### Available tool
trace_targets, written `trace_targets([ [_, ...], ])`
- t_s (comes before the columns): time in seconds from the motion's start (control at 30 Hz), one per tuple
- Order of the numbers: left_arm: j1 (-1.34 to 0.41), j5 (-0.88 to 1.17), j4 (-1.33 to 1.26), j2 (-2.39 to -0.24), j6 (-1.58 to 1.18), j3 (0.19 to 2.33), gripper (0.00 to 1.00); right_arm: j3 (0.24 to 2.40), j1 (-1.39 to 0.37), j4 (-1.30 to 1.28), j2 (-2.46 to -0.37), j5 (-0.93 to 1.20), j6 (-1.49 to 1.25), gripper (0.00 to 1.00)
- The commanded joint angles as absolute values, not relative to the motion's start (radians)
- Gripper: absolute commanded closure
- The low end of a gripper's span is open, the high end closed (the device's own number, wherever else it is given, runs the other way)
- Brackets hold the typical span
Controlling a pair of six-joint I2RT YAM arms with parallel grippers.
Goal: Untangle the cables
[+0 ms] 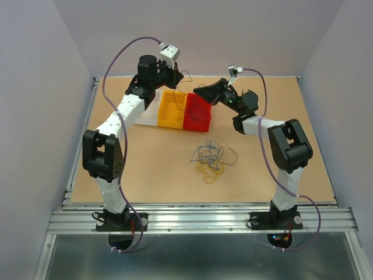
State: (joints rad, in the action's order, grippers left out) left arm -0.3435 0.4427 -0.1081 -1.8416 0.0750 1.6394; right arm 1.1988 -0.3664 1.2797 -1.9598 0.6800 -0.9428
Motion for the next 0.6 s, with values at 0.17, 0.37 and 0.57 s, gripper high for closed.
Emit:
trace_targets([
  [0.17,-0.354,0.517,-0.189,-1.81,0.031,1.609,1.0,1.232,-0.345,1.541,-2.095,0.678,-1.041,0.99],
  [0.37,-0.357,0.497,-0.267,-1.861,0.005,1.588,1.0,1.334,-0.304,1.631,-2.285,0.677,-1.149,0.99],
  [0.57,-0.379,0.445,-0.321,-1.904,0.003,1.565,1.0,1.299,-0.287,1.602,-2.312,0.65,-1.129,0.99],
])
